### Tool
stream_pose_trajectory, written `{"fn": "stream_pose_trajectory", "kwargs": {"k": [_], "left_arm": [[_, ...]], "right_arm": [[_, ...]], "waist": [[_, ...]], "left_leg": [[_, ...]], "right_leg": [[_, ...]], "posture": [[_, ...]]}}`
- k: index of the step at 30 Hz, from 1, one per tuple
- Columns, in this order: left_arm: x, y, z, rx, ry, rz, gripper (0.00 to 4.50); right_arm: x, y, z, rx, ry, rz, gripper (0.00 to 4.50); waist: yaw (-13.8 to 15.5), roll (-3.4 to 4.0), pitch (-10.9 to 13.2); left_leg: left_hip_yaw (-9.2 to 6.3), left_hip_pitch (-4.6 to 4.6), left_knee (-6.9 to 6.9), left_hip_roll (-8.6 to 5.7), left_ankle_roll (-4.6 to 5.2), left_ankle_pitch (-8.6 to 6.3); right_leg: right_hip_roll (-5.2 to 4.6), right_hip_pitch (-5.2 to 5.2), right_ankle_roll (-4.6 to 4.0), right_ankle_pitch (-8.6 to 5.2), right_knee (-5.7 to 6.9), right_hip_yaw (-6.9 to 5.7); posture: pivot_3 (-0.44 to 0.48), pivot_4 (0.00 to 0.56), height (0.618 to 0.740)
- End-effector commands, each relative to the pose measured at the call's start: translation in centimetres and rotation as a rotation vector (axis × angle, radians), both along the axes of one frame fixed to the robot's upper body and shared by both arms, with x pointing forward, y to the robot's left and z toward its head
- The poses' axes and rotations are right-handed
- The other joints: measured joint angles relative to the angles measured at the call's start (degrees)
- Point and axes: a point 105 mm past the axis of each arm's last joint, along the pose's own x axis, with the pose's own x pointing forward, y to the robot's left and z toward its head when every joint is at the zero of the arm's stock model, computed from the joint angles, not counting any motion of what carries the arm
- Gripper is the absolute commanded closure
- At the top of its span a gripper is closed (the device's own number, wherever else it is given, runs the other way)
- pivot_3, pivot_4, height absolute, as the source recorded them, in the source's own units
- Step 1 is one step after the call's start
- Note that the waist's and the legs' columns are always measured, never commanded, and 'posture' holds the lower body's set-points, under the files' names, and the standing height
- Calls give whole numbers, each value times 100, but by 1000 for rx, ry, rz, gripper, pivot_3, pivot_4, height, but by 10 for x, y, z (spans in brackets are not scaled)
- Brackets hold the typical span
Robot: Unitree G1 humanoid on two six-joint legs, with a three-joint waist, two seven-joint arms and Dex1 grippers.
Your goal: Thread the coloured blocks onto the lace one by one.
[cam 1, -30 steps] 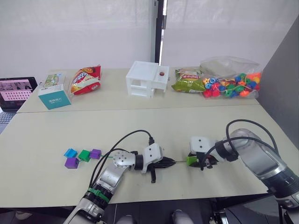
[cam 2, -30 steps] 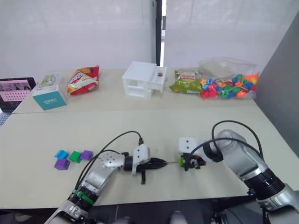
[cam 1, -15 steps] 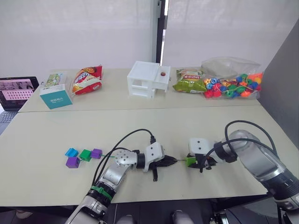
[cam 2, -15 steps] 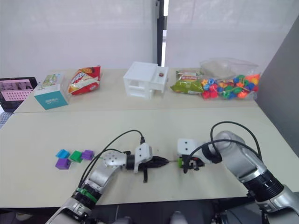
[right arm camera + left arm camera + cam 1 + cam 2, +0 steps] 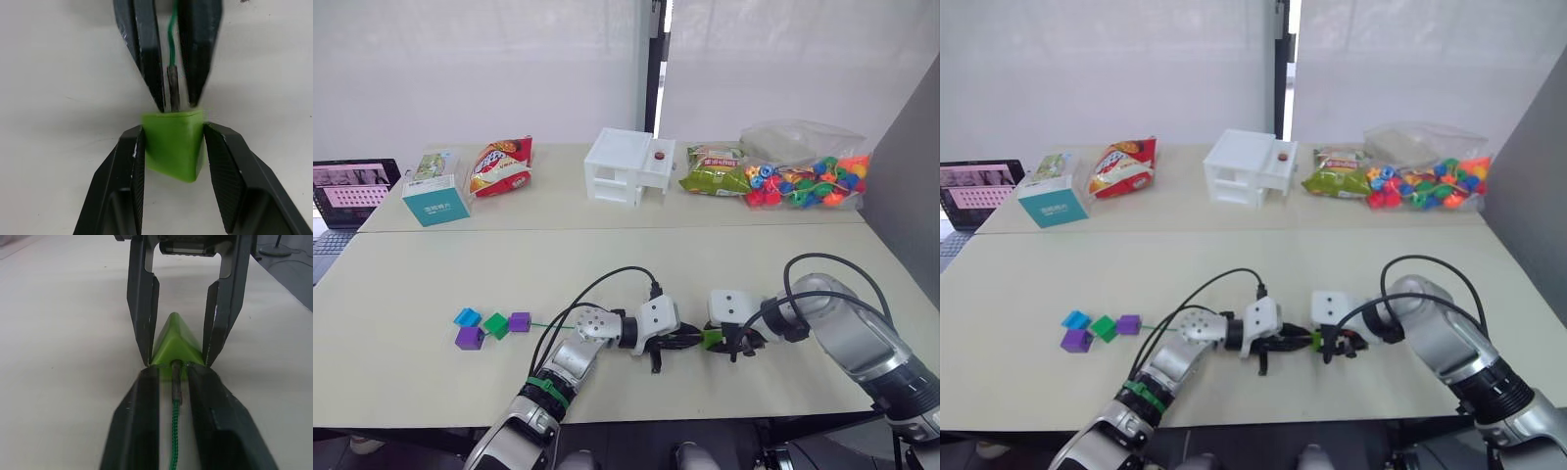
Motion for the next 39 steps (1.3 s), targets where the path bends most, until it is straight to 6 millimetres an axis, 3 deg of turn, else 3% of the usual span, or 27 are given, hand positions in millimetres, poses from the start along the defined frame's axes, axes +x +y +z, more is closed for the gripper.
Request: {"fn": "stream_pose_trajectory", "kwargs": {"k": [1, 2, 9, 16, 17, 23, 30, 39], "left_arm": [[-3, -2, 3, 18, -24, -10, 2193], [-3, 2, 3, 29, -28, -4, 1898], [1, 30, 4, 99, -67, 38, 1873], [0, 28, 2, 95, -17, 38, 1873], [-1, 27, 1, 102, -15, 30, 2434], [-1, 21, 3, 88, -5, 17, 4338], [-1, 18, 5, 72, 6, 13, 4500], [-4, -1, 2, 62, 17, -23, 4500]], "right_arm": [[-4, 5, -6, 3, 13, 13, 3190], [-4, 5, -6, 3, 13, 13, 3190], [-2, 5, -8, -1, 11, 11, 3190], [-3, 8, -10, 2, 14, 19, 3190], [-3, 9, -10, 3, 14, 20, 3190], [-2, 8, -10, 0, 8, 19, 3190], [-5, 8, -12, -1, 14, 19, 3190], [-9, 13, -11, 3, 23, 37, 3190]], "waist": [[1, 0, 0], [-1, 0, 0], [-68, 0, 0], [-79, 0, 0], [-81, 0, 0], [-81, -1, -1], [-81, -1, -1], [-77, -2, -2]], "left_leg": [[0, 0, 0, 0, 0, 0], [0, 0, 0, 0, 0, 0], [-4, 1, -6, 2, 0, 0], [-4, 1, -6, 1, 0, 0], [-4, 1, -6, 1, 0, 0], [-4, 1, -5, 1, 0, 0], [-4, 2, -5, 1, 0, 0], [-4, 2, -5, 1, 0, 0]], "right_leg": [[0, 0, 0, 0, 0, 0], [0, 0, 0, 0, -1, 0], [1, -8, 0, 0, 5, 0], [1, -5, 0, 0, 3, -1], [1, -5, 0, 0, 3, -1], [1, -4, 0, 0, 3, -1], [1, -4, 0, 0, 3, -1], [1, -3, 0, 0, 3, -1]], "posture": [[0, 150, 740], [0, 150, 740], [0, 150, 740], [0, 150, 740], [0, 150, 740], [0, 150, 740], [0, 150, 740], [0, 150, 740]]}}
